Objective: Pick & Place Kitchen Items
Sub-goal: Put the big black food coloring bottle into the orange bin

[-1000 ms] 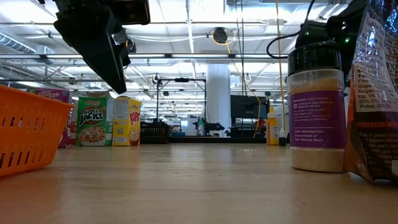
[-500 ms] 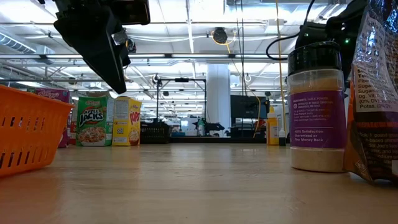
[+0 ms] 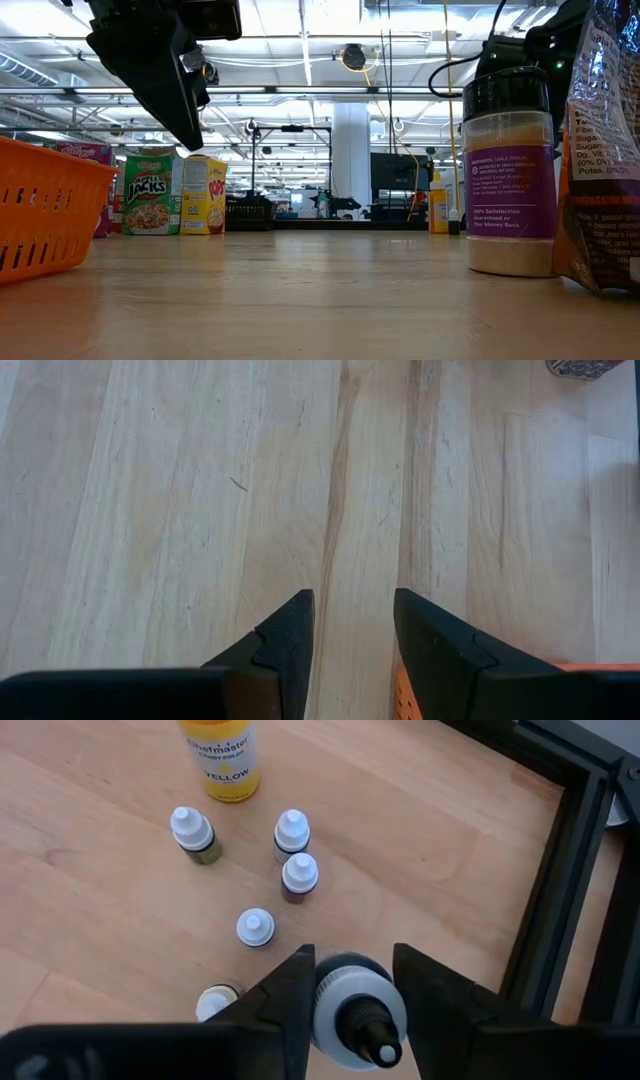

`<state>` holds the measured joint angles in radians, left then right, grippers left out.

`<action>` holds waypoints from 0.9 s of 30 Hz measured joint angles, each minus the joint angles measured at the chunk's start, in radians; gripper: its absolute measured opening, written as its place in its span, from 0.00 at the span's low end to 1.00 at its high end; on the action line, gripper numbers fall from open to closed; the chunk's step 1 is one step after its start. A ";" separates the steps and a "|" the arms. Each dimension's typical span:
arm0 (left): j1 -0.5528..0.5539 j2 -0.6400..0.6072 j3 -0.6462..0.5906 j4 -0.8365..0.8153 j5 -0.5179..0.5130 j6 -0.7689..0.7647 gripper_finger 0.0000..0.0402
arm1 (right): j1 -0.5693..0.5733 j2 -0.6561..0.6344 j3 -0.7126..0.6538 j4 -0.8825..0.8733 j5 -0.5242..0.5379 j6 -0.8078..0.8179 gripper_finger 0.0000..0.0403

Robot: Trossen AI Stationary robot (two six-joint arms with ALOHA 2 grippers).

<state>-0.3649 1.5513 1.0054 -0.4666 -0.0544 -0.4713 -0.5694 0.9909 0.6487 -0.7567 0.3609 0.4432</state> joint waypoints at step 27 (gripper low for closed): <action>0.006 0.000 0.000 0.000 -0.052 0.006 0.35 | 0.058 -0.074 0.174 -0.065 -0.080 -0.015 0.27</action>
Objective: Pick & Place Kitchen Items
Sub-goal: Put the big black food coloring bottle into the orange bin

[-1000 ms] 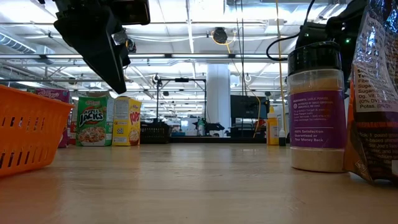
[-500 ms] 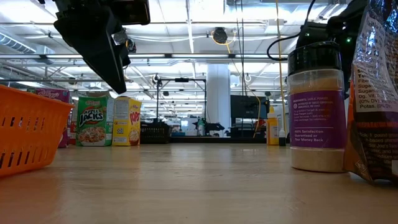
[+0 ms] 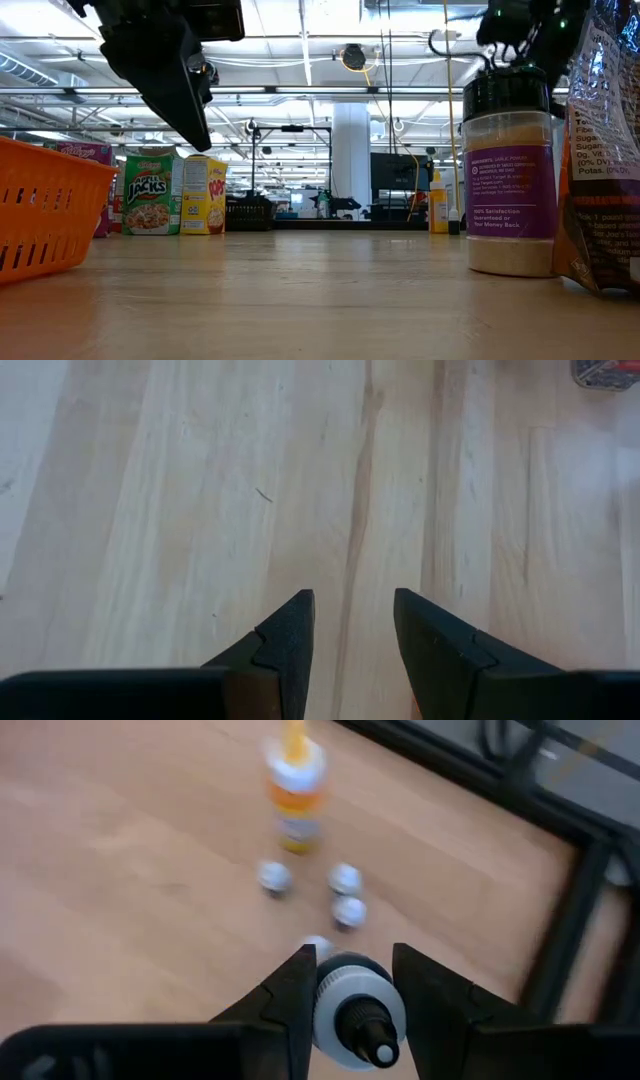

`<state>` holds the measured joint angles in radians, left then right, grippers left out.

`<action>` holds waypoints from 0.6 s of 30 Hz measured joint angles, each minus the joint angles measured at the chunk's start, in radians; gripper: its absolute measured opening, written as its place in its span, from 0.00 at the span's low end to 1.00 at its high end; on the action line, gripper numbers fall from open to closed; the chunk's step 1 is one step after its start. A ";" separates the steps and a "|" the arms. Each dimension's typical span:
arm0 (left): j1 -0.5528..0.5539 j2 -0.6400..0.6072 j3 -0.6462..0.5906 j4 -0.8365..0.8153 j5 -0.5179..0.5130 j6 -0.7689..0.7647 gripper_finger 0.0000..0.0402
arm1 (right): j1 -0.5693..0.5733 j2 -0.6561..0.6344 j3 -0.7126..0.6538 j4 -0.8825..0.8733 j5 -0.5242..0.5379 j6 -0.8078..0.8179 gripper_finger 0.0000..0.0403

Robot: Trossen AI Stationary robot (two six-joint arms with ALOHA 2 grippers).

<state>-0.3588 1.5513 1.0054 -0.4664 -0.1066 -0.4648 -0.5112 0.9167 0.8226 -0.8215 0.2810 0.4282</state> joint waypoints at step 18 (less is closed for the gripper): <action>0.001 -0.083 0.002 0.055 -0.181 0.020 0.35 | 0.457 0.133 0.179 0.300 -0.104 -0.051 0.27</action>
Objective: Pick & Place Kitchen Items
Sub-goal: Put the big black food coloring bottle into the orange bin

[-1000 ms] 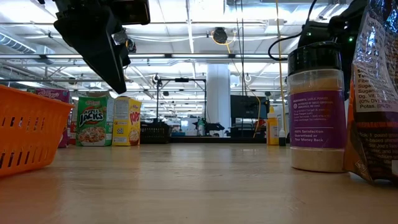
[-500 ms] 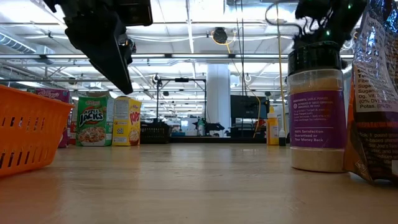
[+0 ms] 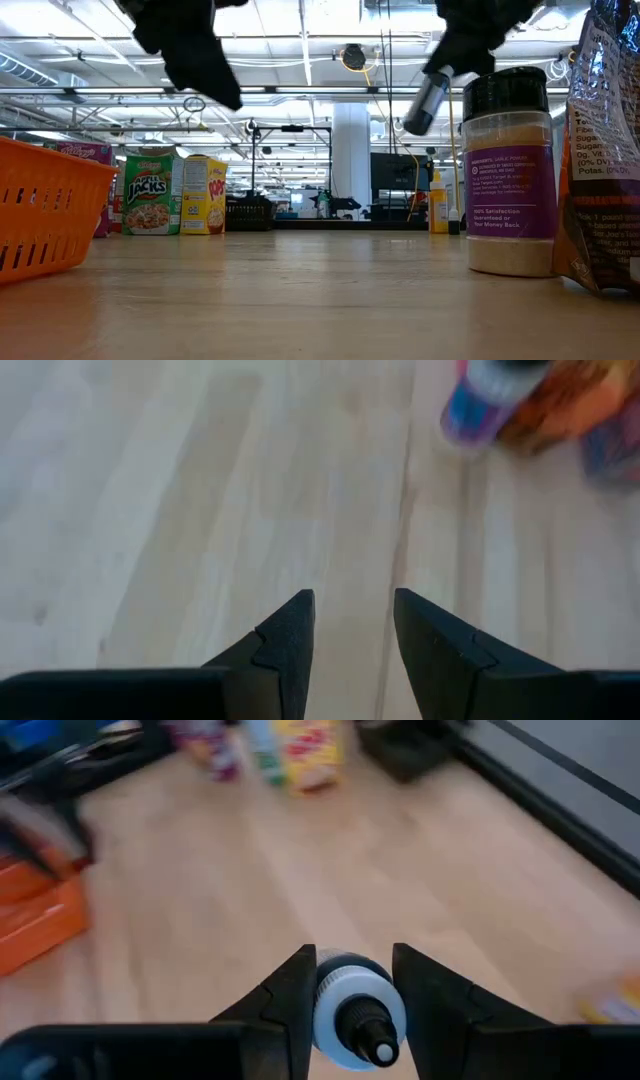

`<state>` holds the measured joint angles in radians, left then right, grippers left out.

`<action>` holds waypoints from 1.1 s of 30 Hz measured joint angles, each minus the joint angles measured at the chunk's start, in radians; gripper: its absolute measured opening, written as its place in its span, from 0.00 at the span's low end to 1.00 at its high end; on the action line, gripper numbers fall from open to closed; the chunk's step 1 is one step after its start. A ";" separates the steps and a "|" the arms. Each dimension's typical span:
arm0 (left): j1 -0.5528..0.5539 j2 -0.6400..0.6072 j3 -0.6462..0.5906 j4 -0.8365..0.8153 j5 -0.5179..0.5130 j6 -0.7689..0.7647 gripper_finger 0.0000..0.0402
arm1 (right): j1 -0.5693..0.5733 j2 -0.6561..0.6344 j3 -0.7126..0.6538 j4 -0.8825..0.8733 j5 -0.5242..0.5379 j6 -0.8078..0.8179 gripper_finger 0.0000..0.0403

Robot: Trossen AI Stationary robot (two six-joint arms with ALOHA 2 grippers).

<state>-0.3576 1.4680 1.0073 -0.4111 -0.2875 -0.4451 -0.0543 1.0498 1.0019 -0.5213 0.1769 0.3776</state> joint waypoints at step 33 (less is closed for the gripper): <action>0.036 -0.055 -0.001 0.252 -0.101 0.172 0.52 | 0.279 0.408 0.208 0.437 0.001 -0.253 0.27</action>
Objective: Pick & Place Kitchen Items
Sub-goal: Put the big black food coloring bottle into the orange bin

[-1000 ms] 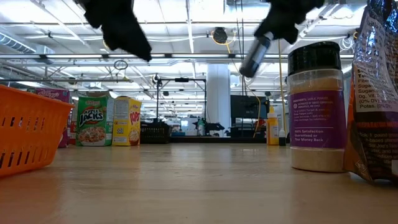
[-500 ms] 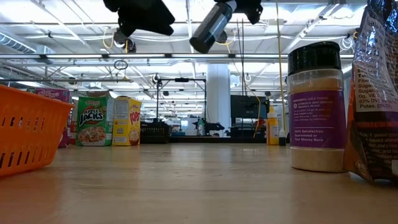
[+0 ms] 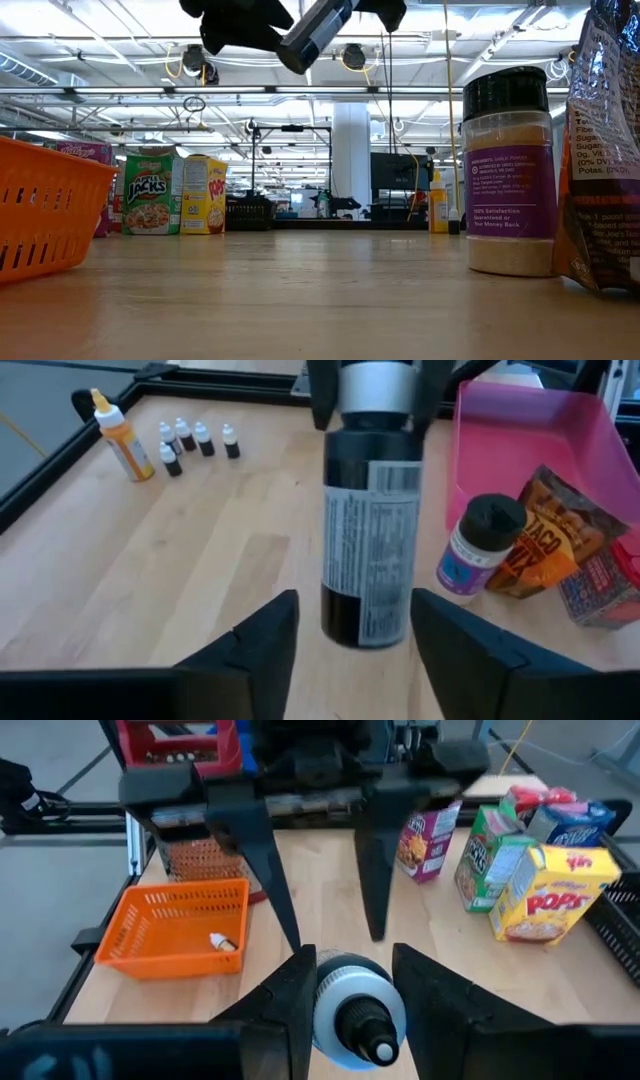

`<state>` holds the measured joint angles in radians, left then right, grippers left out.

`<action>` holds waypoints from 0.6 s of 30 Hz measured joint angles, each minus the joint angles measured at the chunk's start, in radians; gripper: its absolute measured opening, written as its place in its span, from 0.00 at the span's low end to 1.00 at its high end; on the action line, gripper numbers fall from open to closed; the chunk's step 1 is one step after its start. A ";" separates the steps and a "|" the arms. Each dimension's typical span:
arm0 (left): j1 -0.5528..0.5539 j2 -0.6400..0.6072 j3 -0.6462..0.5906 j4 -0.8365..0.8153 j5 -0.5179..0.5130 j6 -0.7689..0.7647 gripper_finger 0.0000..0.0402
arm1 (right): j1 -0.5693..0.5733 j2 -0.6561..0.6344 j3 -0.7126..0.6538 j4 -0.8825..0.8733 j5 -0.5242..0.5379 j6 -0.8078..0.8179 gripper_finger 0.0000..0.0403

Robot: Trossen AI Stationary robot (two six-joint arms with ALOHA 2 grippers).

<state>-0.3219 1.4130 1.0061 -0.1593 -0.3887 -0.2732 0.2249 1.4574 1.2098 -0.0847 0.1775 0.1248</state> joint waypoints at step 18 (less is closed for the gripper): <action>0.067 0.057 -0.001 0.204 0.155 0.036 0.58 | 0.005 0.000 0.000 0.014 0.003 -0.033 0.27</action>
<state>-0.2554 1.4700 1.0050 0.0444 -0.2332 -0.2376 0.2302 1.4574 1.2098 -0.0706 0.1804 0.0920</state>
